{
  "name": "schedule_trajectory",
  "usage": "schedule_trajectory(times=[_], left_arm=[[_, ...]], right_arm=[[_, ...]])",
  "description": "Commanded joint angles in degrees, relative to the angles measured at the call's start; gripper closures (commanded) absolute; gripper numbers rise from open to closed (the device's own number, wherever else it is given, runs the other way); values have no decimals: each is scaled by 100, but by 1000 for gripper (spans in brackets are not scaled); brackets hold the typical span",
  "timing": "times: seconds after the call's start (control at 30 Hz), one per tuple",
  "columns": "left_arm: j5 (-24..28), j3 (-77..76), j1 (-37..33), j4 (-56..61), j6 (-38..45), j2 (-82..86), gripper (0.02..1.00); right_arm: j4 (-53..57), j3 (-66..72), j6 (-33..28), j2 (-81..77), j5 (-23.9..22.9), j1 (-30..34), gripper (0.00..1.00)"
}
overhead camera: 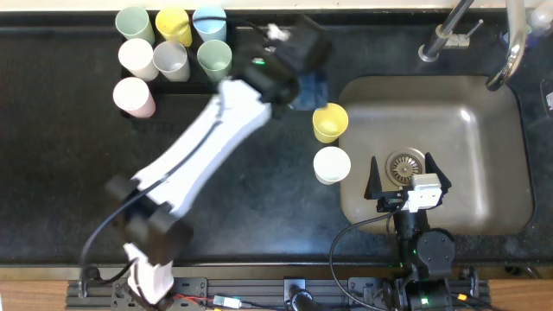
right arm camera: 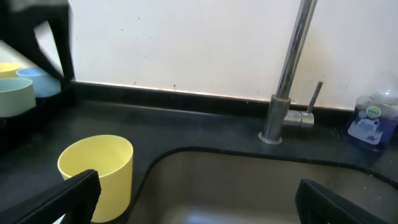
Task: Store Cups
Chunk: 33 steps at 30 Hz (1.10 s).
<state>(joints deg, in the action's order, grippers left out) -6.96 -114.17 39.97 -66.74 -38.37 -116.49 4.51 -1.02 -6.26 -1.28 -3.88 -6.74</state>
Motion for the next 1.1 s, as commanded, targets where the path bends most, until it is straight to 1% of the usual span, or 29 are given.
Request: schedule_trajectory(times=[0.03, 0.1, 0.37, 0.43, 0.5, 0.57, 0.63, 0.7, 0.77, 0.8, 0.83, 0.87, 0.93, 1.03, 1.1], left_arm=[[568, -264, 4, -140, 44, -308, 18], [678, -264, 11, -138, 46, -426, 18], [752, -264, 214, -201, 28, -789, 20], [734, -264, 227, -197, -33, -876, 42], [754, -267, 227, -197, -70, -979, 91], [756, -267, 227, -195, -72, -1095, 191], [756, -267, 227, -160, -92, -1161, 354], [732, -267, 227, -74, -90, -1178, 599], [702, -271, 227, 2, -90, -1178, 805], [688, -271, 227, 39, -92, -1178, 862], [684, -271, 227, 79, -96, -1176, 904], [660, -275, 227, 96, -181, -1169, 925], [551, -295, 205, 83, -525, -1130, 978], [354, -295, 111, 81, -667, -929, 985], [74, -295, 39, 85, -752, -671, 985]], right_arm=[[-35, 72, -17, 55, -22, 28, 3], [-35, 72, -20, 55, -22, 28, 3], [-35, 72, -20, 55, -22, 28, 5], [-35, 72, -20, 55, -20, 28, 3], [-35, 72, -20, 55, -20, 28, 3], [-35, 72, -20, 55, -22, 28, 3], [-35, 72, -17, 55, -22, 28, 3], [-35, 72, -17, 52, -20, 28, 3], [-35, 72, -20, 55, -22, 28, 3], [-35, 72, -20, 55, -20, 28, 3], [-35, 72, -20, 55, -20, 28, 5], [-35, 72, -20, 55, -20, 28, 3], [-35, 72, -20, 55, -22, 28, 3], [-35, 72, -20, 55, -20, 28, 3], [-35, 72, -20, 55, -22, 28, 3]])
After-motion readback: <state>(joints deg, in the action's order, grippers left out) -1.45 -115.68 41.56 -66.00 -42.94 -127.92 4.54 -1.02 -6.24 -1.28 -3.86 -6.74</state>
